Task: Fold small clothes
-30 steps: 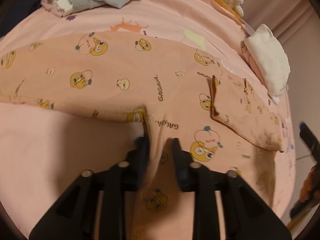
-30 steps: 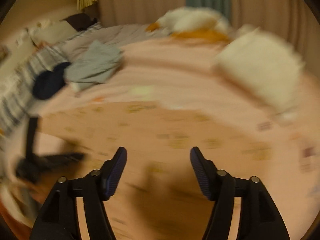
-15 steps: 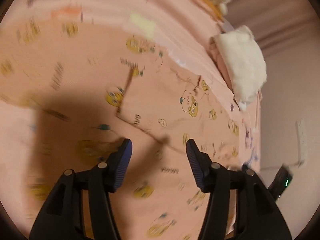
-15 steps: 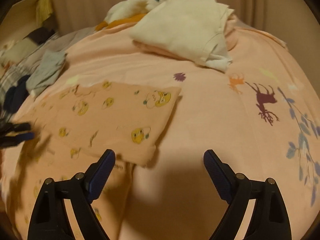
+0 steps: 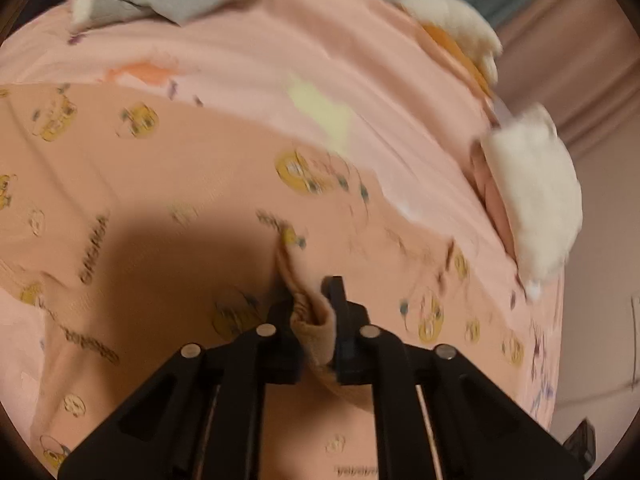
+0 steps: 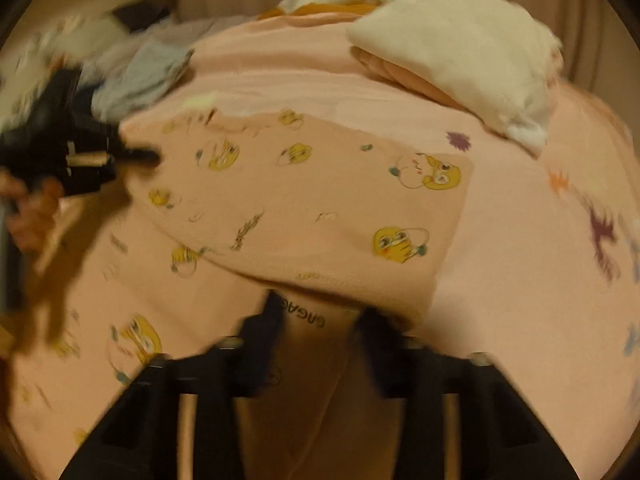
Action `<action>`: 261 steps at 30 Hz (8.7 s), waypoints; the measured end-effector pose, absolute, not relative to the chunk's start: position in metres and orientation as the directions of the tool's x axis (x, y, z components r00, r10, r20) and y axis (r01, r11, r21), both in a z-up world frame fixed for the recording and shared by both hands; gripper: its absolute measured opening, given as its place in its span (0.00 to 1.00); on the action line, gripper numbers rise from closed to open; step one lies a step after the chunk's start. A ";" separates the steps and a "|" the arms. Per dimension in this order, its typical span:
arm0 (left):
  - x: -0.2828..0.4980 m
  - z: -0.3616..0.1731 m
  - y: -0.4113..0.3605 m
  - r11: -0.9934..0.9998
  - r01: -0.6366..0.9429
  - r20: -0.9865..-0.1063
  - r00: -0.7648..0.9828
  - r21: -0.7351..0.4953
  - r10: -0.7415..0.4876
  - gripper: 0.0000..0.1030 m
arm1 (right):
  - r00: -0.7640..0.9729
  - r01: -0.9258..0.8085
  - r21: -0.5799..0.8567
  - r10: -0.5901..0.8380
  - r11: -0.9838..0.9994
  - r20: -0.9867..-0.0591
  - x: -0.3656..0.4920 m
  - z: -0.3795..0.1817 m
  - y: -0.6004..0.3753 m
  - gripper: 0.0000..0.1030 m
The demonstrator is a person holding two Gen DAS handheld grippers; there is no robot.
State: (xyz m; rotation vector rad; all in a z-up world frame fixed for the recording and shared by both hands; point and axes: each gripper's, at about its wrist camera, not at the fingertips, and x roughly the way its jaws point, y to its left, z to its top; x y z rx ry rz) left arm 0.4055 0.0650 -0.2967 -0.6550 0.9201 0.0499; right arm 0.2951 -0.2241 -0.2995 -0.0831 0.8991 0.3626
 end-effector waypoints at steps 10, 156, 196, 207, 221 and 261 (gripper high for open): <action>0.395 -0.260 0.147 0.762 -0.464 -0.690 0.723 -0.451 0.032 0.04 | 0.538 -0.311 0.210 0.355 0.927 -0.764 0.305 -0.304 -0.245 0.14; 0.221 -0.315 0.181 0.835 -0.127 -0.724 0.578 -0.535 -0.376 0.10 | 0.385 -0.237 0.409 0.472 0.881 -0.794 0.319 -0.257 -0.026 0.68; 0.302 -0.266 0.160 0.923 -0.149 -0.803 0.554 -0.356 -0.220 0.13 | 0.618 0.046 0.285 0.197 0.957 -0.761 0.330 -0.217 -0.188 0.07; 0.319 -0.297 0.180 0.919 -0.274 -0.867 0.482 -0.283 -0.123 0.13 | 0.528 0.110 0.050 -0.016 0.993 -0.849 0.329 -0.263 -0.219 0.13; 0.209 -0.289 0.173 0.974 -0.216 -0.901 0.432 -0.063 0.038 0.37 | 0.469 -0.016 0.051 0.052 0.999 -0.881 0.275 -0.289 -0.195 0.09; 0.090 -0.299 0.182 0.618 -0.215 -0.642 0.428 -0.756 -0.636 0.76 | 0.415 0.181 0.580 0.473 0.794 -0.777 0.067 -0.296 -0.245 0.92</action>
